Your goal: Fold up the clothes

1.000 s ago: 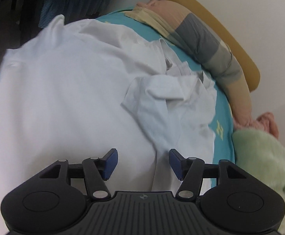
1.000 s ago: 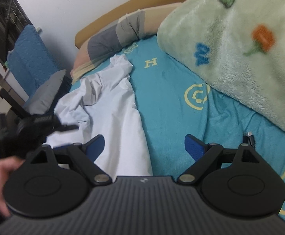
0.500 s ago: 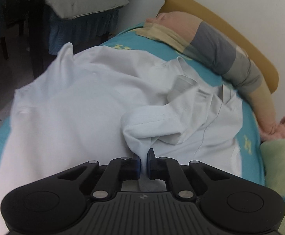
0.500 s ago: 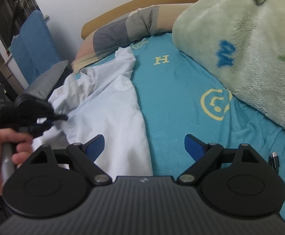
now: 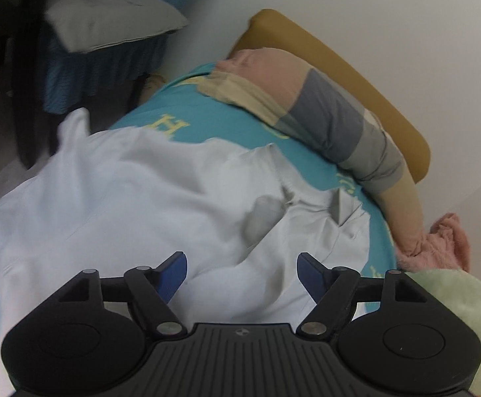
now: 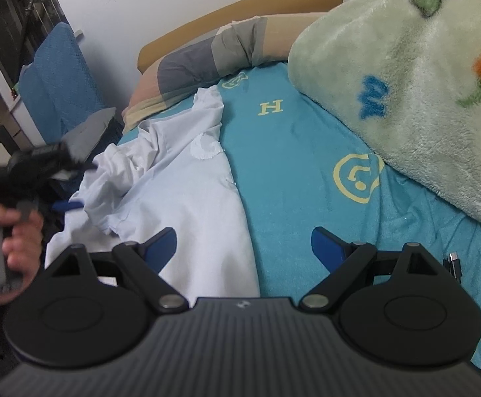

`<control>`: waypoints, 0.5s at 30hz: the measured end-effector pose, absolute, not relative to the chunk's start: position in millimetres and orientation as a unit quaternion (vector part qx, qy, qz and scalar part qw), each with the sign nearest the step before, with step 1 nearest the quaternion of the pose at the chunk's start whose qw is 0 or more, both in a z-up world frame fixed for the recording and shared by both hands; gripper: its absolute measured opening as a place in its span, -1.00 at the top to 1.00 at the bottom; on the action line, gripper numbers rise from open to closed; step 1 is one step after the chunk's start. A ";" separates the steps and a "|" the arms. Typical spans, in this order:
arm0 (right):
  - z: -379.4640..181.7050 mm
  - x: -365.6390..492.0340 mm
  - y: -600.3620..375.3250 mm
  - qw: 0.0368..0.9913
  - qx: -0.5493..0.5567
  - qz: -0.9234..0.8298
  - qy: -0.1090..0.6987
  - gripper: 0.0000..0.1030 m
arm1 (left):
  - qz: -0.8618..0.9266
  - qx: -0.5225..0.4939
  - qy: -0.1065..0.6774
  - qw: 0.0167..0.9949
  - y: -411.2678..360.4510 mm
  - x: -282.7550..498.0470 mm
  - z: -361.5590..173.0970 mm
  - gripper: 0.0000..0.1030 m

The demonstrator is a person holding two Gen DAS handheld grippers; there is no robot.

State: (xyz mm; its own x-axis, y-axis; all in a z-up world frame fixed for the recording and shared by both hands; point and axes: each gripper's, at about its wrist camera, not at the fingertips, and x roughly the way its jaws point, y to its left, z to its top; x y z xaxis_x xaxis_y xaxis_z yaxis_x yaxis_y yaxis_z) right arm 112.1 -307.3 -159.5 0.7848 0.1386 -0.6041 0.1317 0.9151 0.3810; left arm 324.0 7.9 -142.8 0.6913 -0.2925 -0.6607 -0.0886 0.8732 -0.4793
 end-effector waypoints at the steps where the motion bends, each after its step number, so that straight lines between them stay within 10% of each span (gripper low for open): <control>1: -161.8 113.8 -307.0 0.921 0.205 0.001 0.331 -0.75 | -0.064 -0.242 0.386 0.888 1.5 333.9 -144.5 -0.46; 3: -166.5 117.3 -306.3 0.919 0.205 0.001 0.336 -0.75 | -0.070 -0.223 0.395 0.889 -14.4 351.4 -152.9 -0.33; 6: -172.5 121.9 -303.9 0.918 0.204 0.003 0.339 -0.75 | -0.070 -0.177 0.415 0.890 -36.2 371.8 -163.5 0.85; 15: -190.2 130.9 -289.1 0.920 0.160 0.007 0.356 -0.74 | 0.036 -0.100 0.307 0.946 -9.8 379.5 -142.5 0.91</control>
